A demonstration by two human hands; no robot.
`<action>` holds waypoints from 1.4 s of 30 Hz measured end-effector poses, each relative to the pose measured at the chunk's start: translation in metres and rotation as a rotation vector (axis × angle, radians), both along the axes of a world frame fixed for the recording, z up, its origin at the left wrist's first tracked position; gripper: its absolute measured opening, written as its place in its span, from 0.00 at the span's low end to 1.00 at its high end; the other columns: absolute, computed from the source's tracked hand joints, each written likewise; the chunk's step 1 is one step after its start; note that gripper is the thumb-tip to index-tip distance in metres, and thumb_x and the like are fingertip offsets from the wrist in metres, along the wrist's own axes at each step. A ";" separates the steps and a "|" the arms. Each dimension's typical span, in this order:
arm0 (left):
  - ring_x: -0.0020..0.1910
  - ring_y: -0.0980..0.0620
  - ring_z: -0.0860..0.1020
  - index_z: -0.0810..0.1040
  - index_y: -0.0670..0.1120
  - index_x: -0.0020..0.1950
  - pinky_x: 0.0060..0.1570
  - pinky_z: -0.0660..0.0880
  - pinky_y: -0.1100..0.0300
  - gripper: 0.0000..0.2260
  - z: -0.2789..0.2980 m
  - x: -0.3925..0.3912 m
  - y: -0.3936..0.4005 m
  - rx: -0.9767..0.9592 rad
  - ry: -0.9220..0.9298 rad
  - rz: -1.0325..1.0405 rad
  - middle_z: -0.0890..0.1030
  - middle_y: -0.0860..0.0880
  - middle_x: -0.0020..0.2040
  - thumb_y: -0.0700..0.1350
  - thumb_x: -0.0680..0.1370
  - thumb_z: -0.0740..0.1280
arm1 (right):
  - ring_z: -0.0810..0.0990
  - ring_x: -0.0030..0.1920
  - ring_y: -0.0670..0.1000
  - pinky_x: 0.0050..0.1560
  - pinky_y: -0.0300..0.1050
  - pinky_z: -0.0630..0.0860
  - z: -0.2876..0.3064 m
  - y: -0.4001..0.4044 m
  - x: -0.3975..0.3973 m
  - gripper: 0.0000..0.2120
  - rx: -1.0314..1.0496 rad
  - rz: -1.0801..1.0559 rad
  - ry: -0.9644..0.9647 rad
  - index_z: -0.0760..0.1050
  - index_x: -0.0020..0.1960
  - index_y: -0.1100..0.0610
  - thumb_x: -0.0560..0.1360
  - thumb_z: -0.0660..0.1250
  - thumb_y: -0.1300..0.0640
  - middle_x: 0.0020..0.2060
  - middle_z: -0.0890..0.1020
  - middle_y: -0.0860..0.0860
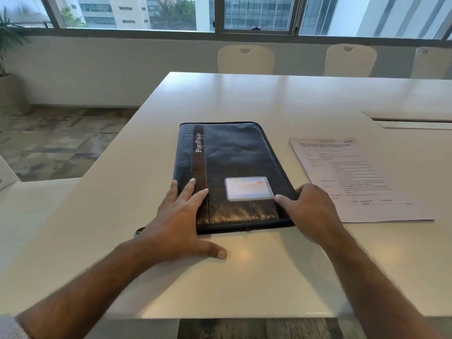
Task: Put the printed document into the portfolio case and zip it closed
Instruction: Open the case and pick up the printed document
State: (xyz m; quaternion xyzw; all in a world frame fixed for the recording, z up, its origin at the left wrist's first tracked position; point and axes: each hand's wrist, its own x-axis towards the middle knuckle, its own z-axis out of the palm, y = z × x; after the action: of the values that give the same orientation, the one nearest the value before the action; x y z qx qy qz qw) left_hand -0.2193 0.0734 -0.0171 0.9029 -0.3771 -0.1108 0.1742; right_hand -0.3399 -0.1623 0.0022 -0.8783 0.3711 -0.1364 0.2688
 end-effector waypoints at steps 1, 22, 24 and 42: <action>0.78 0.46 0.35 0.50 0.56 0.79 0.76 0.46 0.45 0.66 0.000 -0.001 0.001 -0.023 0.005 0.000 0.43 0.53 0.81 0.82 0.47 0.64 | 0.75 0.33 0.48 0.28 0.42 0.66 0.001 -0.002 -0.001 0.17 0.008 0.006 -0.026 0.74 0.40 0.59 0.72 0.71 0.45 0.33 0.78 0.51; 0.44 0.59 0.82 0.82 0.56 0.61 0.42 0.81 0.58 0.22 0.014 -0.030 0.007 -0.708 -0.154 0.285 0.80 0.61 0.52 0.64 0.71 0.70 | 0.82 0.45 0.48 0.43 0.44 0.75 0.053 0.039 0.034 0.09 0.449 0.424 -0.845 0.79 0.51 0.49 0.79 0.62 0.48 0.43 0.84 0.46; 0.46 0.59 0.82 0.82 0.55 0.60 0.43 0.82 0.59 0.26 0.016 -0.030 0.010 -0.771 -0.058 0.293 0.81 0.61 0.51 0.65 0.66 0.74 | 0.80 0.50 0.42 0.46 0.41 0.74 0.038 0.043 0.038 0.14 0.383 0.438 -0.728 0.77 0.57 0.47 0.76 0.62 0.42 0.49 0.82 0.42; 0.38 0.64 0.81 0.80 0.64 0.48 0.30 0.73 0.73 0.09 0.018 -0.031 0.024 -0.932 0.034 0.410 0.84 0.63 0.41 0.61 0.69 0.68 | 0.74 0.53 0.46 0.65 0.52 0.61 0.027 0.057 0.037 0.35 -0.309 0.551 -0.464 0.57 0.72 0.45 0.71 0.71 0.56 0.57 0.80 0.48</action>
State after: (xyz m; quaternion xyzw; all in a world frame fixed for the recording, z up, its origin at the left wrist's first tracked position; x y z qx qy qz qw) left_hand -0.2505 0.0976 0.0012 0.7827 -0.1987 0.0910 0.5828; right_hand -0.3029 -0.1055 0.0292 -0.9209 0.0257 -0.3085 0.2369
